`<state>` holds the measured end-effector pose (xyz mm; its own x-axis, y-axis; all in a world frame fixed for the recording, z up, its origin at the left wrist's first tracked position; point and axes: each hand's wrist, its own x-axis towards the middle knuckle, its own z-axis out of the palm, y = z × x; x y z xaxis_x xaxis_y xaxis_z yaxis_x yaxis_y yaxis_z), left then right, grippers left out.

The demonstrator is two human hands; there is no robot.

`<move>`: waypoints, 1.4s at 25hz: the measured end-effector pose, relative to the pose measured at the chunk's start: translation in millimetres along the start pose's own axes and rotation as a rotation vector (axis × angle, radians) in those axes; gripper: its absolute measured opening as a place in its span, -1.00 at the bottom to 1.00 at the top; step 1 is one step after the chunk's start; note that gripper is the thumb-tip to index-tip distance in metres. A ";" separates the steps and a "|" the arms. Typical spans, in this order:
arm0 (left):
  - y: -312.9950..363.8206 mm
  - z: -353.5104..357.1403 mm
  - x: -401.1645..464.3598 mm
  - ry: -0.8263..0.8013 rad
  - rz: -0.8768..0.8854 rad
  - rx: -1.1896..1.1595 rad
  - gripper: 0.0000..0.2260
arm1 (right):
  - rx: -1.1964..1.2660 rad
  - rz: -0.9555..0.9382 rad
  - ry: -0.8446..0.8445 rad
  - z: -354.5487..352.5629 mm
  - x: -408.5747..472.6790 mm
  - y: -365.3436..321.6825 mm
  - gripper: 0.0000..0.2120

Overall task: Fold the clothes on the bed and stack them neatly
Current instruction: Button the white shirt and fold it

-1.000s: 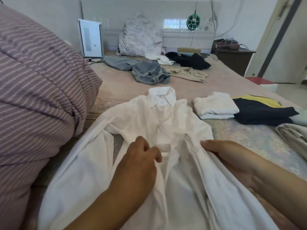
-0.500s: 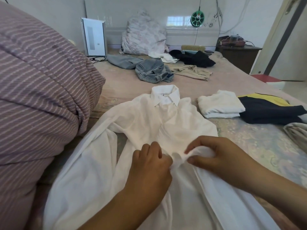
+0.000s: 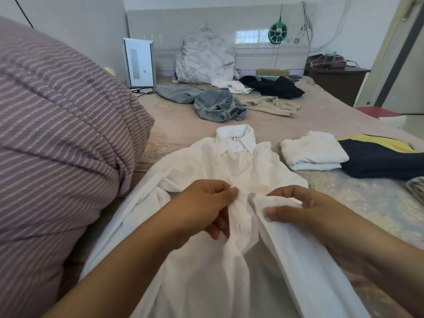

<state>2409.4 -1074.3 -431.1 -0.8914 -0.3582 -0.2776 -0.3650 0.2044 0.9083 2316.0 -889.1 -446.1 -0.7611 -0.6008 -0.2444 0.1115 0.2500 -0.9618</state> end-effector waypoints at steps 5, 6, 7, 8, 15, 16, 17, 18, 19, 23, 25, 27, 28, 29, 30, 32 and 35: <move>6.0 -6.3 7.3 0.084 0.111 0.233 -0.70 | 0.084 -0.052 0.059 -1.6 -0.9 -4.0 -0.75; 7.5 -5.3 7.7 0.065 0.089 0.150 -0.72 | 0.070 -0.076 0.039 -0.5 -3.0 -4.7 -0.72; 8.5 -3.1 8.0 0.046 0.069 0.056 -0.74 | 0.068 -0.092 0.017 1.7 -5.1 -4.4 -0.69; 8.6 -0.4 8.5 0.036 0.053 -0.035 -0.75 | 0.075 -0.103 0.008 4.3 -7.1 -3.3 -0.67; -5.7 5.2 5.4 -0.059 -0.023 -0.443 -0.76 | 0.098 -0.161 0.146 13.2 -7.1 9.6 -0.67; -10.6 7.8 2.5 -0.063 -0.021 -0.471 -0.74 | 0.117 -0.156 0.143 13.8 -7.0 10.4 -0.67; -15.0 11.5 -0.3 -0.055 -0.019 -0.477 -0.73 | 0.134 -0.148 0.137 14.4 -6.8 11.1 -0.68; -19.2 15.7 -2.5 -0.038 -0.018 -0.460 -0.74 | 0.160 -0.138 0.132 15.0 -6.3 11.8 -0.68; -22.2 20.2 -4.1 -0.016 -0.018 -0.426 -0.76 | 0.188 -0.128 0.129 15.6 -5.5 12.5 -0.69; -26.2 29.1 -4.4 0.100 0.011 -0.368 -0.84 | 0.236 -0.102 0.127 16.4 -3.7 13.2 -0.70; -25.6 28.0 -3.6 0.118 0.014 -0.407 -0.84 | 0.244 -0.097 0.127 16.2 -3.9 13.1 -0.72; -24.3 26.8 -3.8 0.117 0.012 -0.449 -0.81 | 0.274 -0.091 0.115 16.0 -4.6 12.7 -0.73; -23.7 26.5 -4.2 0.118 0.015 -0.460 -0.80 | 0.287 -0.091 0.108 16.3 -5.0 12.8 -0.72; -22.8 26.4 -4.7 0.120 0.017 -0.466 -0.78 | 0.285 -0.094 0.109 16.7 -5.2 12.9 -0.71; -22.2 27.0 -5.3 0.125 0.017 -0.472 -0.77 | 0.269 -0.100 0.117 17.2 -5.3 13.3 -0.70; -22.0 28.9 -5.8 0.148 0.008 -0.488 -0.74 | 0.249 -0.107 0.129 18.7 -5.1 13.6 -0.68; -21.8 31.4 -6.8 0.185 0.000 -0.509 -0.75 | 0.275 -0.105 0.120 20.9 -5.5 14.2 -0.67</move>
<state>2415.1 -1047.7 -458.9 -0.8126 -0.5218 -0.2597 -0.1477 -0.2466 0.9578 2335.1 -898.1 -461.0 -0.8456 -0.5149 -0.1411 0.1843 -0.0334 -0.9823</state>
